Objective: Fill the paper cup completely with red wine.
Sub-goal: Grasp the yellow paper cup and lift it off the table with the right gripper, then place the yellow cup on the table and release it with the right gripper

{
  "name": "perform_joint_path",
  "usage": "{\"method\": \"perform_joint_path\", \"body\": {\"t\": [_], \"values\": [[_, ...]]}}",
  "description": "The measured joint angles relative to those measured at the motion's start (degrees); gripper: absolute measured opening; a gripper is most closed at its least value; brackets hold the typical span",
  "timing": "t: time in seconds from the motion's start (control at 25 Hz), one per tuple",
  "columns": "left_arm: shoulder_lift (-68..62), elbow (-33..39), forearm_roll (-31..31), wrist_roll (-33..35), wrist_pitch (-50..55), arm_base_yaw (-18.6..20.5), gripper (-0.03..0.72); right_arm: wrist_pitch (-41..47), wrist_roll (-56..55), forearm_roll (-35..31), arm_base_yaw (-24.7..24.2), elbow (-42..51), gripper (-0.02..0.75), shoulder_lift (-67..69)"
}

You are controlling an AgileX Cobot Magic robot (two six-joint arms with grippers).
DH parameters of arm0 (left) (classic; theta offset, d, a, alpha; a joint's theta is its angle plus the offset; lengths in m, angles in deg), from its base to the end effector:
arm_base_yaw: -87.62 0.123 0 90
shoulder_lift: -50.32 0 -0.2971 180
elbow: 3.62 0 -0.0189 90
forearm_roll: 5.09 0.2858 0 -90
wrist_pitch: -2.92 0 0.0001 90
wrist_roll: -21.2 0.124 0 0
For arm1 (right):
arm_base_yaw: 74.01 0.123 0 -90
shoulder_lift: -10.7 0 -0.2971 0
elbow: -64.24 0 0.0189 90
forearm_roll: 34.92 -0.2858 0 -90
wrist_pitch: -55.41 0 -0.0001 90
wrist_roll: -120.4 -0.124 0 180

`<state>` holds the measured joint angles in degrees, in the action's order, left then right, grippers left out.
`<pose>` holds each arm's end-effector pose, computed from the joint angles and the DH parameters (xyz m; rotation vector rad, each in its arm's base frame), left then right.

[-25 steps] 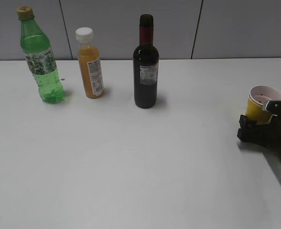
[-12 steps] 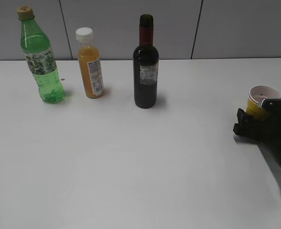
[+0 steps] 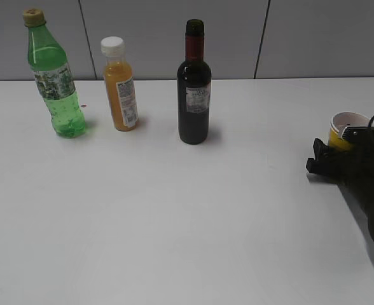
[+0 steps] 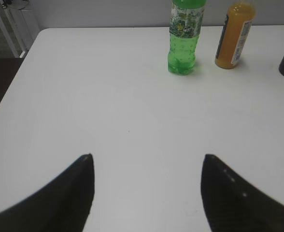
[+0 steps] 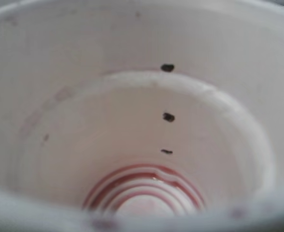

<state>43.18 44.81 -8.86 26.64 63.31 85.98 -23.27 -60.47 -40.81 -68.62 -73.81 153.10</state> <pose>0.0413 -0.0083 0.2829 0.1282 2.0183 -0.0365 0.3509 0.0206 -0.0157 0.0163 1.8438 -0.0025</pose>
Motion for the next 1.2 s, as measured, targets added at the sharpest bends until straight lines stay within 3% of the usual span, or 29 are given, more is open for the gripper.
{"method": "perform_joint_path", "body": {"t": [0.16, 0.44, 0.76, 0.88, 1.2], "values": [[0.0, 0.0, 0.0, 0.0, 0.0, 0.0, 0.519, 0.0, 0.0, 0.3, 0.1, 0.2, 0.442, -0.1], [0.0, 0.0, 0.0, 0.0, 0.0, 0.0, 0.519, 0.8, -0.3, 0.1, 0.1, 2.6, 0.443, -2.0], [0.0, 0.0, 0.0, 0.0, 0.0, 0.0, 0.519, 8.2, -0.6, 1.9, 0.1, 6.2, 0.442, -9.8], [0.0, 0.0, 0.0, 0.0, 0.0, 0.0, 0.519, 8.7, -0.6, 8.3, 0.1, 6.4, 0.440, -13.1], [0.0, 0.0, 0.0, 0.0, 0.0, 0.0, 0.519, 8.8, -0.7, 36.1, 0.1, 6.3, 0.440, -15.4]]}}
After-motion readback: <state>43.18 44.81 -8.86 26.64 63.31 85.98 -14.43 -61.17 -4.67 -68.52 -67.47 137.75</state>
